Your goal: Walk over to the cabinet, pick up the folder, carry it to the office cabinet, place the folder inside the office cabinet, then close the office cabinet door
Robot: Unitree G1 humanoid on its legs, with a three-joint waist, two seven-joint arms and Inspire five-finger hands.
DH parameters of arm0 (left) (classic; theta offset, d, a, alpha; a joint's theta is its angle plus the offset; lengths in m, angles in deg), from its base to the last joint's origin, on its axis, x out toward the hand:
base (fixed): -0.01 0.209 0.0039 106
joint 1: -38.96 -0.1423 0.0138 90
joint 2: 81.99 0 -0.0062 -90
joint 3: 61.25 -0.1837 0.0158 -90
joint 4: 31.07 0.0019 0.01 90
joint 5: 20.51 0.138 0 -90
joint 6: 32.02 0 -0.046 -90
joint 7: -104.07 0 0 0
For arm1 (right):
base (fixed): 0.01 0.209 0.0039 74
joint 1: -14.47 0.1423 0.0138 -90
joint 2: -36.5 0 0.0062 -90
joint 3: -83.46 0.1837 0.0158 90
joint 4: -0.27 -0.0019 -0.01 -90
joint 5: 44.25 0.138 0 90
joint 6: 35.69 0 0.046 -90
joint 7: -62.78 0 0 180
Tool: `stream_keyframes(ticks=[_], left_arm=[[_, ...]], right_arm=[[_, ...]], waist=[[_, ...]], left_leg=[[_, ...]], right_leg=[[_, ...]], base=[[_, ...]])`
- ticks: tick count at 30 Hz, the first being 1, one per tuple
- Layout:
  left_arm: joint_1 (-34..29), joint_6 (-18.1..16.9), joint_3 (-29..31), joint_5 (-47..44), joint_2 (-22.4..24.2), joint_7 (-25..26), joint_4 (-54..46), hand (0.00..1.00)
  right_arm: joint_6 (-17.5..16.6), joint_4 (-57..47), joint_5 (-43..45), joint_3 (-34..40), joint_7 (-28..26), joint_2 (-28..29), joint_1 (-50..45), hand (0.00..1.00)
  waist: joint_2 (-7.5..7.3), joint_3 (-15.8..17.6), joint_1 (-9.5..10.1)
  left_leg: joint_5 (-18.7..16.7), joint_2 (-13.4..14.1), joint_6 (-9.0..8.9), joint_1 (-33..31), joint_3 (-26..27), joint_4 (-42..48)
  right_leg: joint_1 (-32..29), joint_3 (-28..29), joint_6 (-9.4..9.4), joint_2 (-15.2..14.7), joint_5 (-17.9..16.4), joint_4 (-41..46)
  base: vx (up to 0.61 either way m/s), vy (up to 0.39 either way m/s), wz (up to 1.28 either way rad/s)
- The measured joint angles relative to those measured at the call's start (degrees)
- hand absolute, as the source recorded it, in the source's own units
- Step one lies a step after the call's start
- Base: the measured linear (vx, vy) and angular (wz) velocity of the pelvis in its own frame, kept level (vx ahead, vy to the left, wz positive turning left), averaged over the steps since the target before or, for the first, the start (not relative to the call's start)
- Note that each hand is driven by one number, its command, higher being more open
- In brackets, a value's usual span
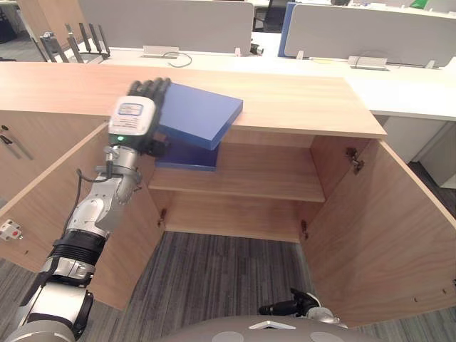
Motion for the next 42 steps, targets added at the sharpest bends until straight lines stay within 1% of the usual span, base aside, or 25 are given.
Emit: stream_keyframes(ticks=[3, 8, 12, 16, 19, 21, 22, 25, 29, 31, 35, 39, 42], left_arm=[[0.23, -1.22, -3.15, -0.03, -0.15, -1.61, 0.01, 1.00], [2.07, -2.30, -7.18, -0.08, -0.15, -3.35, 0.11, 1.00], [4.51, -2.22, -8.24, -0.29, -0.15, -3.47, 2.13, 1.00], [5.62, -1.98, -8.24, -0.52, -0.17, -3.55, 3.74, 1.00], [5.93, -1.94, -8.32, -0.51, -0.16, -3.55, 4.28, 1.00], [7.52, -1.78, -9.05, -0.48, -0.15, -3.55, 6.41, 1.00], [7.77, -1.49, -9.05, -0.41, -0.15, -3.48, 6.82, 0.00], [8.88, 0.06, -9.05, 0.37, -0.14, -2.93, 9.03, 0.00], [9.92, 2.17, -9.03, 3.99, -0.13, -1.29, 12.29, 0.00], [10.21, 2.79, -9.03, 4.77, -0.10, -0.89, 12.97, 0.00], [13.43, 3.13, -8.41, 4.98, 0.15, 1.54, 13.03, 0.00], [14.26, 3.47, -7.96, 5.17, 0.35, 1.58, 12.94, 0.00], [14.20, 3.67, -8.00, 5.05, 1.56, 1.10, 13.48, 0.00]], right_arm=[[0.00, -0.01, 0.02, 0.00, -0.15, 0.00, 0.20, 1.00], [0.02, -0.01, 0.05, 0.01, -0.19, -0.03, 0.18, 1.00], [0.02, -0.04, 0.11, 0.03, -0.19, -0.03, 0.20, 1.00], [0.02, -0.14, 0.11, 0.06, -0.28, -0.03, 0.53, 1.00], [0.02, -0.16, 0.15, 0.15, -0.33, -0.03, 0.58, 1.00], [0.02, -0.16, 0.15, 0.16, -0.34, -0.03, 0.61, 1.00], [0.02, -0.16, 0.16, 0.17, -0.34, -0.03, 0.61, 1.00], [-0.02, -0.17, 0.20, 0.17, -0.33, -0.03, 0.63, 1.00], [-0.08, -0.18, 0.29, 0.18, -0.29, -0.03, 0.67, 1.00], [-0.08, -0.18, 0.37, 0.20, -0.27, -0.03, 0.69, 1.00], [-0.07, -0.17, 0.42, 1.33, -0.11, -0.03, 0.62, 1.00], [-0.05, -0.17, 0.46, 2.42, -0.13, -0.04, 0.68, 1.00], [-0.01, -0.15, 0.46, 2.51, -0.12, -0.12, 0.75, 1.00]], waist=[[-0.06, -0.04, -0.74], [-0.18, -0.06, -0.86], [-0.24, -0.05, -1.07], [-0.25, -0.05, -2.26], [-0.26, -0.04, -2.45], [-0.34, 0.01, -2.56], [-0.34, 0.02, -2.63], [-0.42, 0.06, -3.01], [-0.53, 0.13, -3.67], [-0.68, 0.25, -3.69], [-1.12, 0.43, -3.69], [-0.93, 0.51, -4.04], [-0.92, 0.61, -3.91]], left_leg=[[0.02, 0.01, 0.03, 0.08, 0.10, 0.00], [0.03, 0.04, 0.04, 0.25, 0.20, 0.00], [0.03, 0.03, 0.04, 0.27, 0.27, 0.00], [0.02, 0.02, 0.04, 0.26, 0.54, -0.02], [0.02, 0.06, 0.03, 0.22, 1.11, -0.11], [0.01, 0.05, 0.03, 0.22, 1.35, -0.11], [0.01, 0.04, 0.03, 0.22, 1.43, -0.11], [0.01, 0.04, 0.02, 0.23, 1.76, -0.11], [-0.01, 0.04, 0.00, 0.24, 2.13, -0.12], [-0.02, 0.08, -0.01, 0.23, 2.36, -0.12], [-0.03, 0.06, -0.03, 0.22, 2.46, -0.13], [-0.03, 0.02, -0.04, 0.26, 2.61, -0.18], [-0.03, 0.04, -0.04, 0.27, 2.58, -0.18]], right_leg=[[0.01, 0.10, 0.01, -0.01, 0.06, 0.00], [-0.15, 0.18, 0.03, 0.01, 0.09, 0.00], [-0.21, 0.24, 0.03, 0.00, 0.09, 0.00], [-0.37, 0.39, 0.06, -0.01, 0.11, -0.01], [-0.71, 0.77, 0.12, 0.01, 0.25, -0.02], [-0.83, 1.04, 0.09, 0.00, 0.36, -0.02], [-0.86, 1.09, 0.10, 0.00, 0.40, -0.03], [-1.00, 1.43, 0.07, -0.01, 0.55, -0.06], [-1.16, 1.81, 0.15, 0.00, 0.64, -0.07], [-1.30, 1.92, 0.22, 0.03, 0.69, -0.07], [-1.32, 1.96, 0.24, 0.02, 0.70, -0.07], [-1.34, 2.06, 0.25, -0.02, 0.71, -0.08], [-1.03, 2.01, 0.24, 0.00, 0.72, -0.09]], base=[[-0.05, -0.018, -0.02], [-0.03, -0.013, -0.01], [0.00, 0.000, 0.00], [0.00, 0.000, -0.01], [0.00, -0.001, -0.11], [-0.03, -0.012, -0.06], [-0.06, -0.018, -0.05], [-0.06, -0.015, -0.05], [-0.05, -0.017, -0.05], [-0.04, -0.020, -0.05], [-0.04, -0.020, -0.01], [-0.03, -0.012, -0.01], [-0.01, -0.009, 0.00]])
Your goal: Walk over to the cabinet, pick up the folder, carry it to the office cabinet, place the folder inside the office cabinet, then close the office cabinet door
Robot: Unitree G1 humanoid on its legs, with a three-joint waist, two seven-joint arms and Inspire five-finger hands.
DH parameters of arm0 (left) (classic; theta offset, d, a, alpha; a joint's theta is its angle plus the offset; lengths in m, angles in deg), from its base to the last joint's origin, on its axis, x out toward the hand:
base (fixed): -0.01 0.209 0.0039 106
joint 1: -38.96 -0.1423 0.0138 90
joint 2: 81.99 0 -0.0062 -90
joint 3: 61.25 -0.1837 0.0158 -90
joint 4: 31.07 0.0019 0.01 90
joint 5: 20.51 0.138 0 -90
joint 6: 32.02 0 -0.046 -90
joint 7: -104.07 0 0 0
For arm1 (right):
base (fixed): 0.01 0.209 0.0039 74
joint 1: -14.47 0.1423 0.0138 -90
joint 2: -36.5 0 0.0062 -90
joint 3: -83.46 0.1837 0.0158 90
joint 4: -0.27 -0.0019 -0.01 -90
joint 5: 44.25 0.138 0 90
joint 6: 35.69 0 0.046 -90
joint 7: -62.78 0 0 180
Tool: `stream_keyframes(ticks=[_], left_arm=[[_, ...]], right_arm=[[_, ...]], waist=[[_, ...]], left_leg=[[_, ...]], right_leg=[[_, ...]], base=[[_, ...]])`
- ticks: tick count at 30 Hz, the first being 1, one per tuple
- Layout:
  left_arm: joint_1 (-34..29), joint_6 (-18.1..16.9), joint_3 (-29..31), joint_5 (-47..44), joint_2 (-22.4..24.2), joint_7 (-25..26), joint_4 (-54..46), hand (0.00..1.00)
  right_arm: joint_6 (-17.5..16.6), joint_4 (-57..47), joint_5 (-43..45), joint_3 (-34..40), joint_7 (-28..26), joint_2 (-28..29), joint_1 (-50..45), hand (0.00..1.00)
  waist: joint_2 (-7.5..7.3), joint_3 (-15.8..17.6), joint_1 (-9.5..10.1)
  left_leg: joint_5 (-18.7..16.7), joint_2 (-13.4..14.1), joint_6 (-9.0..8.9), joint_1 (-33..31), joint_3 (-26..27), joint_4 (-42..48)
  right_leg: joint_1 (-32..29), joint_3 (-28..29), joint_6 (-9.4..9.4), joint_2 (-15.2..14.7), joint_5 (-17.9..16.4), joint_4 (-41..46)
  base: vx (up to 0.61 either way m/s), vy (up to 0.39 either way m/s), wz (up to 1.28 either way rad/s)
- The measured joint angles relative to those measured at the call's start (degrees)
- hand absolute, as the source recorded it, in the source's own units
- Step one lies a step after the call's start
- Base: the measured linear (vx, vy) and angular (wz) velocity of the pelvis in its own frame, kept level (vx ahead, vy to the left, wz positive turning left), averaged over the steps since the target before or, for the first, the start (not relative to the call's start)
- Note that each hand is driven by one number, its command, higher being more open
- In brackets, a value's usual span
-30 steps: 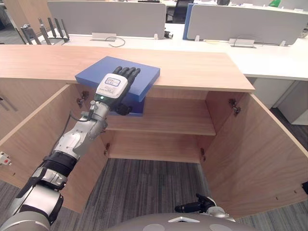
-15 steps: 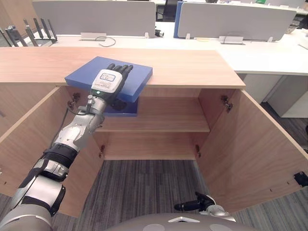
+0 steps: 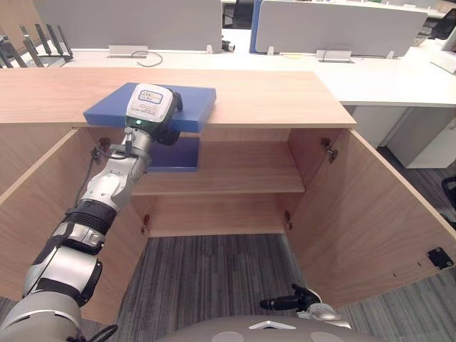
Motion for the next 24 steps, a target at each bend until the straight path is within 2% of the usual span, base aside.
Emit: stream_keyframes(ticks=[3, 7, 12, 16, 19, 24], left_arm=[[-0.06, 0.33, 0.59, -0.14, 0.82, -0.02, 0.03, 0.00], [-2.39, 0.54, 5.61, -1.41, 3.57, 0.04, -1.67, 0.00], [-11.21, 0.58, 10.32, -5.55, 6.34, 0.68, -14.63, 0.00], [-16.02, 0.04, 10.61, -7.95, 8.24, 1.49, -22.50, 0.00], [-20.56, -2.23, 10.59, -10.14, 9.54, 2.05, -28.85, 0.00], [-24.12, -4.42, 10.39, -12.62, 12.12, 2.16, -36.98, 0.00]], right_arm=[[0.03, 0.02, -0.03, 0.33, -0.01, 0.00, -0.02, 1.00], [0.11, 0.03, -0.05, 1.27, 0.02, -0.02, -0.03, 1.00], [0.17, 0.00, -0.07, 2.18, 0.10, -0.24, -0.36, 1.00], [0.17, 0.02, -0.29, 2.20, 0.19, -0.31, -0.67, 1.00], [0.16, 0.11, -0.33, 2.20, 0.36, -0.43, -0.83, 1.00], [0.09, 0.84, -0.33, 2.23, 0.44, -0.49, -0.80, 1.00]], waist=[[0.02, 0.03, 0.05], [0.21, 0.17, 0.02], [0.45, 0.39, 0.53], [0.43, 0.39, 1.33], [0.51, 0.44, 1.72], [0.48, 0.43, 2.07]], left_leg=[[0.00, -0.04, 0.00, 0.02, -0.01, 0.00], [0.00, -0.06, 0.00, 0.10, -0.01, -0.04], [0.00, -0.03, 0.00, 0.21, -0.18, -0.18], [0.01, -0.08, 0.01, 0.42, -0.15, -0.32], [0.11, -0.06, 0.17, 1.17, -0.03, -0.88], [0.12, -0.07, 0.19, 1.06, -0.24, -0.83]], right_leg=[[0.05, -0.02, -0.02, -0.04, 0.02, 0.00], [0.11, -0.01, -0.02, -0.08, 0.02, 0.00], [0.24, -0.19, -0.04, -0.04, 0.01, 0.00], [0.35, -0.18, -0.04, -0.09, 0.01, 0.01], [0.82, -0.16, -0.15, -0.03, -0.08, 0.01], [0.88, 0.01, -0.14, -0.12, -0.09, 0.03]], base=[[-0.04, -0.018, 0.00], [-0.04, -0.020, 0.00], [0.00, 0.000, 0.01], [0.00, 0.000, 0.00], [0.00, 0.000, -0.01], [-0.04, -0.022, 0.02]])
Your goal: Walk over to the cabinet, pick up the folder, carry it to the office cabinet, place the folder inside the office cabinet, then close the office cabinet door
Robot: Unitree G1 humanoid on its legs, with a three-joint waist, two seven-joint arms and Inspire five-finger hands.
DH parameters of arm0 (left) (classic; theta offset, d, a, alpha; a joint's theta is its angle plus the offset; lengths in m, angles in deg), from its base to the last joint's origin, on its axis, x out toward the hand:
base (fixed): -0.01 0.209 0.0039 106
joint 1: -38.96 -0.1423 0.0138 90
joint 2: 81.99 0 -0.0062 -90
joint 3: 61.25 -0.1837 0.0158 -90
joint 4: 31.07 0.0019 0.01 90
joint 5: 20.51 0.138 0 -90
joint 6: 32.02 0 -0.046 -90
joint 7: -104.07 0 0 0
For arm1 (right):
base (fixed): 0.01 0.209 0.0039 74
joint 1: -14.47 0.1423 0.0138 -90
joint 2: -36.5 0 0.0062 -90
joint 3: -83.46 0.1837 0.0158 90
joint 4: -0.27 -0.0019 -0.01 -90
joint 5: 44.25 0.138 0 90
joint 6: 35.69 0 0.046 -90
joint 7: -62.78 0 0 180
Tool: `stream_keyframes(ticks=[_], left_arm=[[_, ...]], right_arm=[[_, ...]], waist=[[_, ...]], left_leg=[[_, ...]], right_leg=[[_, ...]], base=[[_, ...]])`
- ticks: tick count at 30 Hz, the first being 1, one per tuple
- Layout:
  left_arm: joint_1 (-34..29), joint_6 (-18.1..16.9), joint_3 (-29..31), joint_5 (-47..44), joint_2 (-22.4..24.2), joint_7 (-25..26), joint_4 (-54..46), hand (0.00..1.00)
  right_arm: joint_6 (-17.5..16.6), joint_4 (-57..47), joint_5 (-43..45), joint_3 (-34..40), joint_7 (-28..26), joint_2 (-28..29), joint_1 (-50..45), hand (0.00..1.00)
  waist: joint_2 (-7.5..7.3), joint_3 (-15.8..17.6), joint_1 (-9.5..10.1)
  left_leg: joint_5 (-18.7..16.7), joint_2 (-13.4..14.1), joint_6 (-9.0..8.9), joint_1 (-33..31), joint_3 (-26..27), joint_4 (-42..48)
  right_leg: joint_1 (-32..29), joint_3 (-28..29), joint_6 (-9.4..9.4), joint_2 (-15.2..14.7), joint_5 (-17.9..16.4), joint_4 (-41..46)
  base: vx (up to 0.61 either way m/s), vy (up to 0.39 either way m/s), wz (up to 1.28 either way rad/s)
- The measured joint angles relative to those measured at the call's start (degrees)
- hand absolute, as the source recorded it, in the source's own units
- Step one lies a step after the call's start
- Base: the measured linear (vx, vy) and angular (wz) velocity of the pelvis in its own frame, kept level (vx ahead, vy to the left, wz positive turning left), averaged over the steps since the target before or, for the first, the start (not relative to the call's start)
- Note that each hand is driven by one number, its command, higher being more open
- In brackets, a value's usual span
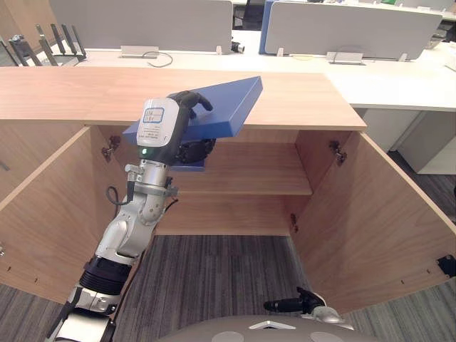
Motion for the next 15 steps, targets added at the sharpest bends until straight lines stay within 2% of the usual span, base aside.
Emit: stream_keyframes(ticks=[8, 15], left_arm=[[-0.46, -3.02, -0.64, 0.06, 0.95, 1.20, -7.21, 0.00], [-1.16, -2.69, -0.83, 0.91, 1.02, 4.30, -9.24, 0.00]], right_arm=[[-0.09, 1.71, -0.01, -0.06, 0.01, -0.12, 0.90, 1.00], [-0.15, 2.07, -0.01, -0.26, 0.73, -0.56, 1.01, 1.00]], waist=[[0.06, -0.03, -0.05], [0.72, -0.45, -0.02]], left_leg=[[-0.36, 0.13, -0.06, -0.28, -0.06, 0.64], [-0.56, 0.26, -0.05, -1.04, -0.15, 1.22]], right_leg=[[0.02, 0.19, 0.00, 0.10, -0.02, 0.02], [-0.63, 0.29, -0.07, 0.14, -0.10, 0.46]], base=[[-0.01, -0.004, 0.00], [0.00, 0.000, 0.00]])
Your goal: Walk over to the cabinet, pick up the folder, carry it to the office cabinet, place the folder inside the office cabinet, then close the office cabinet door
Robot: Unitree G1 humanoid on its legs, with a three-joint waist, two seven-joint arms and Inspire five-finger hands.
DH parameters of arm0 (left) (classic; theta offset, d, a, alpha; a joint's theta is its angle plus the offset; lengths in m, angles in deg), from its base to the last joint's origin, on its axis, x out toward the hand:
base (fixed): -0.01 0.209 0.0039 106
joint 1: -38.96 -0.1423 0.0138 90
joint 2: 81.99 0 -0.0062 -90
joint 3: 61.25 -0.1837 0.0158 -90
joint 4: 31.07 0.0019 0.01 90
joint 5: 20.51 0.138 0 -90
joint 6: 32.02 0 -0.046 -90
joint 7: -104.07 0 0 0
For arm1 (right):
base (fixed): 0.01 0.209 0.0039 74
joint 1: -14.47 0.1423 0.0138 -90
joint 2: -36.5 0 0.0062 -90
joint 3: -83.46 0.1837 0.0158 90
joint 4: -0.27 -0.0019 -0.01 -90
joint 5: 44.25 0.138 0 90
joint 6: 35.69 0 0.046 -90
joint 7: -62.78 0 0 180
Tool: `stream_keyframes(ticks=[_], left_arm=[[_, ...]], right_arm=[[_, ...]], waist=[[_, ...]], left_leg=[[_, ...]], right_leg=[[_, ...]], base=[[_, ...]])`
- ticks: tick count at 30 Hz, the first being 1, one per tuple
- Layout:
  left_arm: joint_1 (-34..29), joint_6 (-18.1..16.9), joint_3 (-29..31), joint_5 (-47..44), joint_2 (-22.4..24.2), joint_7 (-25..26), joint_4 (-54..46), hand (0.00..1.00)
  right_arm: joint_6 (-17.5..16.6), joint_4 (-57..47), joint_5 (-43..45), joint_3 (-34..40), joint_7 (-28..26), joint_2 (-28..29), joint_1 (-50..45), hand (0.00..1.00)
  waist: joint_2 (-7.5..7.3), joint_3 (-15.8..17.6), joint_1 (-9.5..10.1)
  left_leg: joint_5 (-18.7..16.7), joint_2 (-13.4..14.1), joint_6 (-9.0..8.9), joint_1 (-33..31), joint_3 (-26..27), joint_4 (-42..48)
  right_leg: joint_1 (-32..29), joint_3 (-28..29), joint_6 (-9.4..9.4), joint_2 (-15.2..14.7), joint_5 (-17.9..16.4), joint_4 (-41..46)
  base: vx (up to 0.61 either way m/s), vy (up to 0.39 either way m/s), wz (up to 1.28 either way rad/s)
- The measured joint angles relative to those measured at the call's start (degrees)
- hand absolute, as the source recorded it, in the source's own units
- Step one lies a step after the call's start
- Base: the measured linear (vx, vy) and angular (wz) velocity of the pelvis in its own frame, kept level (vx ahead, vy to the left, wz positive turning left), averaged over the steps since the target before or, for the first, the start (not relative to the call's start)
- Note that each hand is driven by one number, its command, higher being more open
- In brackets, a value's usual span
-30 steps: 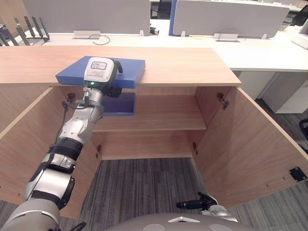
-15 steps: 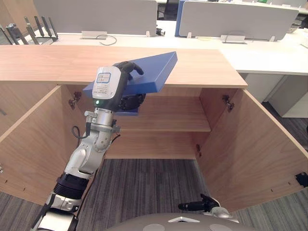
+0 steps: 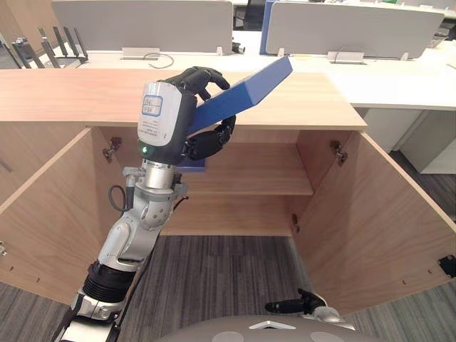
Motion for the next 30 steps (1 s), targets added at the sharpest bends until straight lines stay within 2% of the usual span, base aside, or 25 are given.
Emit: stream_keyframes(ticks=[7, 14, 18, 24, 30], left_arm=[[-0.02, -0.16, -1.20, -0.22, -0.05, 0.63, -5.86, 0.00], [0.00, -2.75, -3.89, -0.37, -0.36, 0.64, -10.37, 0.00], [0.00, -3.13, -4.12, -0.60, -0.45, 0.63, -10.91, 0.00], [0.00, -4.37, -4.51, -10.48, 0.34, -0.24, -11.57, 0.00], [-0.01, -4.63, -3.09, -20.00, 6.63, -0.28, -11.96, 0.00]], right_arm=[[-0.05, 0.51, 0.00, 0.00, 0.56, -0.25, 0.04, 1.00], [-0.09, 0.58, 0.00, -1.72, 0.56, -0.97, 0.02, 1.00], [-0.08, 0.60, 0.01, -2.18, 0.65, -1.07, -0.06, 1.00], [-0.04, 1.59, 0.01, -2.19, 0.95, -1.07, -0.20, 1.00], [0.10, 1.66, 0.01, -2.19, 0.90, -1.07, -0.73, 1.00]], waist=[[0.24, -0.27, 0.11], [1.03, -0.86, 0.10], [1.08, -1.11, 0.14], [0.93, -2.36, 0.34], [0.49, -2.63, 1.23]], left_leg=[[-0.01, 0.00, 0.00, 0.01, -0.13, 0.07], [-0.01, 0.07, 0.01, -0.11, -0.21, 0.49], [-0.02, 0.15, 0.00, -0.15, -0.33, 0.68], [-0.01, 0.15, 0.01, -0.39, -0.41, 0.68], [0.01, 0.12, 0.04, -0.59, -0.78, 0.68]], right_leg=[[0.02, -0.01, -0.01, -0.02, -0.01, 0.16], [0.00, 0.05, -0.04, -0.03, -0.08, 0.48], [-0.01, 0.04, 0.01, -0.02, -0.33, 0.84], [-0.11, -0.01, 0.02, -0.03, -0.35, 0.84], [-0.11, -0.38, -0.02, -0.03, -0.38, 0.84]], base=[[-0.03, -0.018, 0.01], [-0.05, -0.022, 0.00], [-0.06, -0.028, 0.01], [-0.03, -0.015, 0.01], [-0.01, -0.003, 0.02]])
